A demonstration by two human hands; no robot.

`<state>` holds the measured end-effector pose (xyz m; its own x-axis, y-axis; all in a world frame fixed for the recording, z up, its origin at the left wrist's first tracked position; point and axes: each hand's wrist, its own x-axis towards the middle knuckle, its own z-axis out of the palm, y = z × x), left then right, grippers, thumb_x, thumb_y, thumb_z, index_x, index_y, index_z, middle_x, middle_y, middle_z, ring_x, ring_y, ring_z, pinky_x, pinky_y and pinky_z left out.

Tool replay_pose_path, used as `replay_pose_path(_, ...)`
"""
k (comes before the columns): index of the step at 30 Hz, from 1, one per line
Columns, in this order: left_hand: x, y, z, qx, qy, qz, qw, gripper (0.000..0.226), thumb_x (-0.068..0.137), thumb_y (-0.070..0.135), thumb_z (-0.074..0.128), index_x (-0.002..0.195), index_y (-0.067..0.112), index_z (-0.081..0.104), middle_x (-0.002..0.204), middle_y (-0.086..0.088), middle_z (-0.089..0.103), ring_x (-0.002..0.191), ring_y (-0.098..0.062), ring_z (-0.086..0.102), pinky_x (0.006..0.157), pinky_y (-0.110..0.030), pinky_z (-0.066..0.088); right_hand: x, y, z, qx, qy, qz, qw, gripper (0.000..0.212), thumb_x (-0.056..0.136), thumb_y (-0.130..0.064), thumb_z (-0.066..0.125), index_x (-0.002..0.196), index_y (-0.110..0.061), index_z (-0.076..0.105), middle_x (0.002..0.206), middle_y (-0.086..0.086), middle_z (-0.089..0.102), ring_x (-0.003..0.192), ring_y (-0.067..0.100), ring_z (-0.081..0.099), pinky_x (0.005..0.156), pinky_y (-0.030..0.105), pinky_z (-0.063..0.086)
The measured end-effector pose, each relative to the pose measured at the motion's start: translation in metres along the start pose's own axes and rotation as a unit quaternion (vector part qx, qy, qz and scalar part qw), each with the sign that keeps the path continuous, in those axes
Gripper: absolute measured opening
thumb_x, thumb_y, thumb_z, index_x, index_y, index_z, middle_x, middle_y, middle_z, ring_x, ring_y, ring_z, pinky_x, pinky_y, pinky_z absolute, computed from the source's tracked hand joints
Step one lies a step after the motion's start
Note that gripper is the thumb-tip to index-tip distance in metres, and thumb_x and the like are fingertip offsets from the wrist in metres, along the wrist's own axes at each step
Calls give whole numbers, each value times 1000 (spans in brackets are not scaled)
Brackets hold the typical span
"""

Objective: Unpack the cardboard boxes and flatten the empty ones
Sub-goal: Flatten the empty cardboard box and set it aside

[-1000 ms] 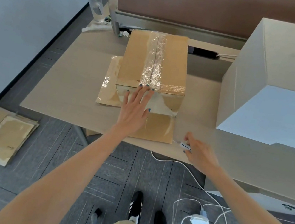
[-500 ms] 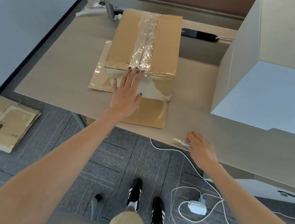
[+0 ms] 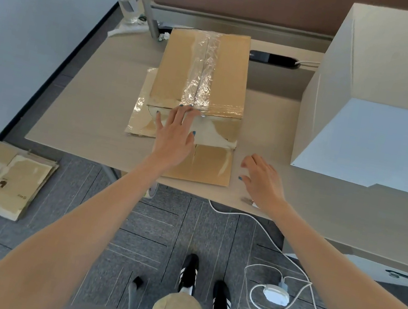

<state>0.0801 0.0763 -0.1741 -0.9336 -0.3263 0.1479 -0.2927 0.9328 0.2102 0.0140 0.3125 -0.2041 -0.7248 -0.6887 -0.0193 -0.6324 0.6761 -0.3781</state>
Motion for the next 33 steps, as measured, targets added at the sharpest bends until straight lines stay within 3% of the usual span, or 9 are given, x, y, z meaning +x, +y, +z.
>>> replay_pose_path(7, 20, -15, -8, 3, 61, 13, 998, 53, 88, 7, 55, 139, 18, 45, 128, -5, 51, 115, -27, 50, 113, -57, 25, 58, -51, -28, 15, 73, -12, 997, 19, 91, -14, 61, 109, -10, 55, 112, 1, 55, 98, 22, 53, 72, 25, 26)
replay_pose_path(10, 31, -25, -9, -20, 88, 21, 996, 45, 86, 4, 55, 129, 17, 53, 125, -5, 53, 110, -28, 52, 109, -55, 30, 80, -61, -29, 9, 101, -25, 995, 18, 89, -12, 63, 105, -9, 55, 109, 2, 55, 95, 23, 53, 71, 27, 32)
replay_pose_path(14, 48, -39, -8, -43, 99, -6, 994, 36, 90, 19, 51, 125, 16, 55, 140, -8, 48, 126, -33, 45, 111, -54, 28, 103, -67, -24, -53, 141, -32, 988, 19, 82, -6, 66, 98, -8, 54, 103, 6, 51, 92, 25, 51, 75, 35, 44)
replay_pose_path(17, 65, -44, -11, -48, 12, -100, 994, 54, 96, 43, 47, 144, 19, 38, 160, -15, 21, 149, -35, 13, 118, -58, 11, 118, -68, -23, -91, 160, -24, 983, 27, 79, -14, 69, 100, -8, 53, 108, 8, 50, 94, 27, 49, 78, 36, 43)
replay_pose_path(20, 85, -45, -15, -66, -69, -189, 977, 88, 92, 64, 46, 156, 16, 10, 163, -20, 0, 150, -41, -4, 118, -63, 4, 131, -65, -25, -101, 90, -20, 991, 51, 79, -27, 67, 124, -14, 49, 139, 10, 40, 128, 28, 38, 106, 40, 31)
replay_pose_path(22, 96, -42, -16, -64, -101, -213, 970, 104, 86, 74, 47, 157, 17, -3, 163, -22, -8, 149, -44, -6, 116, -65, 3, 137, -62, -25, -132, -4, -8, 991, 78, 84, -35, 59, 151, -19, 21, 160, 10, 10, 148, 25, 6, 120, 42, 5)
replay_pose_path(25, 104, -37, -13, -51, -117, -222, 967, 113, 81, 82, 45, 157, 19, -10, 161, -24, -14, 148, -47, -10, 113, -70, 6, 139, -57, -25, -163, -45, -5, 986, 90, 87, -32, 54, 154, -25, -6, 161, 4, -14, 148, 19, -15, 120, 39, -8)
replay_pose_path(28, 108, -33, -11, -44, -131, -230, 963, 111, 82, 78, 48, 156, 20, -9, 160, -25, -17, 147, -47, -9, 110, -71, 10, 137, -57, -28, -162, -61, -10, 985, 92, 84, -26, 53, 154, -26, -7, 160, 2, -17, 147, 17, -17, 120, 38, -9)
replay_pose_path(33, 118, -26, -22, -25, -156, -250, 955, 104, 79, 63, 61, 154, 20, 2, 158, -27, -4, 140, -47, 17, 104, -64, 29, 138, -59, -27, -167, -62, 1, 984, 94, 81, -23, 52, 154, -27, -7, 160, 0, -19, 147, 15, -19, 120, 36, -11)
